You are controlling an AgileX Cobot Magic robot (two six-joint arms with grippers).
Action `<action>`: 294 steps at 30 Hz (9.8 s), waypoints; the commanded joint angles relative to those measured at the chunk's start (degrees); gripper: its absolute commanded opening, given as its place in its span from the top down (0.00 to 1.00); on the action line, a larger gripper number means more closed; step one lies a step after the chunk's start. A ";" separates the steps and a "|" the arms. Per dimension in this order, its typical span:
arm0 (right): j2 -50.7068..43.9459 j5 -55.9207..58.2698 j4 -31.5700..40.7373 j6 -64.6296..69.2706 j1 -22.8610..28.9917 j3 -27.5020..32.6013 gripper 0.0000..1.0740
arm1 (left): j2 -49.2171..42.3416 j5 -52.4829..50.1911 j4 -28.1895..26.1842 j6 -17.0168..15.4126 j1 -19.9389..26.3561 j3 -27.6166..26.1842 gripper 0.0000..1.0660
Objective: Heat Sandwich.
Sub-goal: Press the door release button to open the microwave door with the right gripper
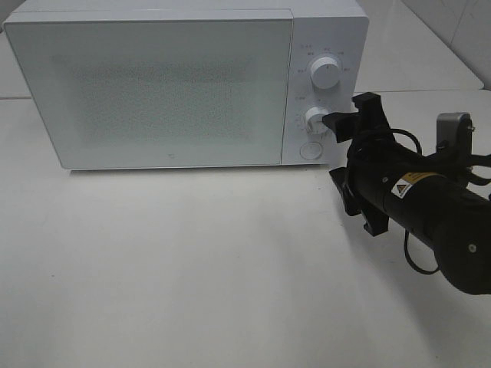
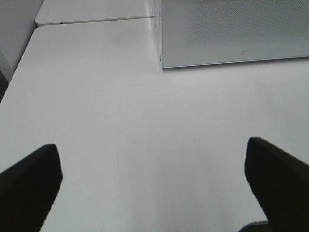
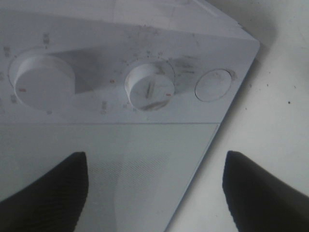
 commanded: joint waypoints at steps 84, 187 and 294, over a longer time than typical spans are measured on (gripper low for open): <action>-90.41 119.23 -14.90 -74.77 -15.01 -8.02 0.30 | -1.49 -0.34 -0.46 -0.06 -0.34 0.23 0.08; -48.70 52.60 -14.73 -72.36 -30.65 -3.50 0.30 | -1.32 -0.34 -0.46 -0.06 -0.34 0.23 0.08; 4.41 2.23 21.26 1.20 7.16 -3.55 0.40 | -1.26 -0.34 -0.46 -0.06 -0.34 0.23 0.08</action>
